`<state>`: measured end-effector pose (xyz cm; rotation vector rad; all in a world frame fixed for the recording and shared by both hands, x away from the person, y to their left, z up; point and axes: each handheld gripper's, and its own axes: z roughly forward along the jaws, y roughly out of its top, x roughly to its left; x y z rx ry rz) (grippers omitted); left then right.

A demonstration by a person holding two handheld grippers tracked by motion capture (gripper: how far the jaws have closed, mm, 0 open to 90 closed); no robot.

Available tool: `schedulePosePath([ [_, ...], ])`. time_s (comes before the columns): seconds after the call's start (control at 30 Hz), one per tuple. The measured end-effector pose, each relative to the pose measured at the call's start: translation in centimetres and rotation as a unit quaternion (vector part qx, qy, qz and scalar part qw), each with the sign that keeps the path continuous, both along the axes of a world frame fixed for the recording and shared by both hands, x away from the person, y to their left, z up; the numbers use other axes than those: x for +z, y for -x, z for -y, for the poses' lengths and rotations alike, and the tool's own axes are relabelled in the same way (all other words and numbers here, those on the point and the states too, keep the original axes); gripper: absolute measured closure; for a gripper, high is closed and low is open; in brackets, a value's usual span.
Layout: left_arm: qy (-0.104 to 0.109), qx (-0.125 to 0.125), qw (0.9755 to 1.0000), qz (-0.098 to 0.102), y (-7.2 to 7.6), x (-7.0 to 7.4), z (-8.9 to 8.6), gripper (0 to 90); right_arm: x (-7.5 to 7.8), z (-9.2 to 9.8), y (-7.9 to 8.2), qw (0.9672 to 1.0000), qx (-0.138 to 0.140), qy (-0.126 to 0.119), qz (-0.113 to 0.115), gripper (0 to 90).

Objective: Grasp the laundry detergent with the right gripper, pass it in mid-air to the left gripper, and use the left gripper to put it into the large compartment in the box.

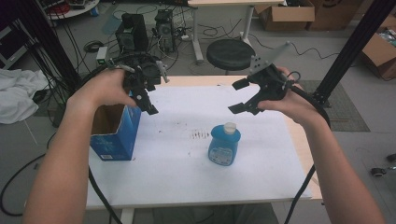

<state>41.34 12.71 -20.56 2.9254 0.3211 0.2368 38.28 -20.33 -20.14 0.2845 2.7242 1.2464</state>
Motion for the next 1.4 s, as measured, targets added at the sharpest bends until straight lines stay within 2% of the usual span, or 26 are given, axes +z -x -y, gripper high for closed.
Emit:
schedulePosePath([
  [0.07,0.000,0.001,1.0000,0.000,0.0,-0.1,0.0,14.4,-1.1,0.5,0.5,1.0000,-0.003,0.001,-0.002,16.0],
  [0.27,-0.004,-0.001,1.0000,-0.002,0.2,-0.2,0.2,14.4,-2.7,1.2,1.3,1.0000,-0.005,0.003,-0.005,15.9],
  [0.67,-0.005,0.000,1.0000,-0.001,0.4,-0.3,0.1,14.4,-5.2,1.8,2.5,0.9999,-0.011,0.010,-0.006,15.8],
  [1.17,-0.012,-0.005,0.9999,-0.002,0.3,-0.4,0.4,14.5,-9.3,3.1,2.9,0.9990,-0.029,-0.015,-0.032,16.4],
  [1.4,-0.006,-0.004,1.0000,-0.001,0.2,-0.5,0.6,14.5,-10.9,2.9,3.0,0.9986,-0.035,-0.017,-0.035,16.7],
])
